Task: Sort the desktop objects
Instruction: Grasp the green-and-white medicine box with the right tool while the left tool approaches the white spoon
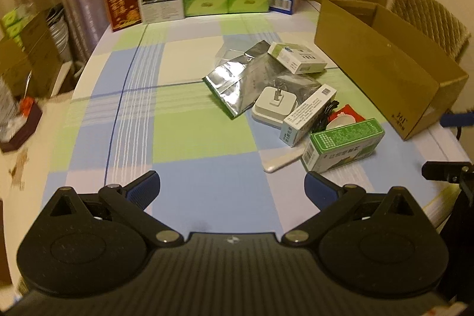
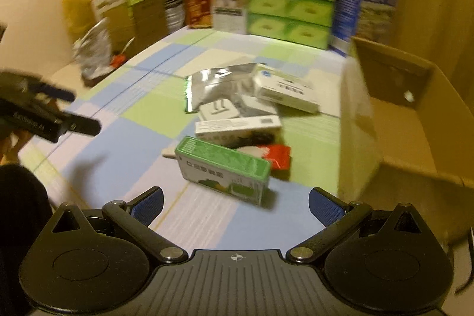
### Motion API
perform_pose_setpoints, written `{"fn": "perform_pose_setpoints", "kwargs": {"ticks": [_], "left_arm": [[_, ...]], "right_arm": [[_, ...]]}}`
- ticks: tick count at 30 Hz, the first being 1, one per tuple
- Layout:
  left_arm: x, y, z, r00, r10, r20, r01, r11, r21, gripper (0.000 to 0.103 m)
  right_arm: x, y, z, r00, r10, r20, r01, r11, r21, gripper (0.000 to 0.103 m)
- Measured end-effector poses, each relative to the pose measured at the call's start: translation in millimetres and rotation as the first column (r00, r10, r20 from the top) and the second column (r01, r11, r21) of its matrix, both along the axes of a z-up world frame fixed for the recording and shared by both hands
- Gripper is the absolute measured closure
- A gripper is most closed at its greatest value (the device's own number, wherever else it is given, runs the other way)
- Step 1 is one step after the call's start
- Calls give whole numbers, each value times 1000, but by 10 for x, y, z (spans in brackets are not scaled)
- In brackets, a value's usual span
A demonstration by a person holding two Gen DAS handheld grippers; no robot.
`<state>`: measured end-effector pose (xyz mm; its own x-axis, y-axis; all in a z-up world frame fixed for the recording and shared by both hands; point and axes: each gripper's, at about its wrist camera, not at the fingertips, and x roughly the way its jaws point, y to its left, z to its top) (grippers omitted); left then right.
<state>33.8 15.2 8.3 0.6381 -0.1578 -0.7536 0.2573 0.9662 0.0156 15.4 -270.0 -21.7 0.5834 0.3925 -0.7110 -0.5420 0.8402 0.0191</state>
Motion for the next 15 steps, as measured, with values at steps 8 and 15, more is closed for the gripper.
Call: {"fn": "perform_pose_setpoints", "kwargs": {"ticks": [8,15], "left_arm": [[327,-110,-119,967,-254,-12,254,964,82,1],[567,-276,-372,896,-439,-65,444,890,105,9]], "right_arm": [[274,376,-262,960,278,34,-262,933,-246,2],[595,578,-567,906,423,-28,-403,839,-366,17]]}}
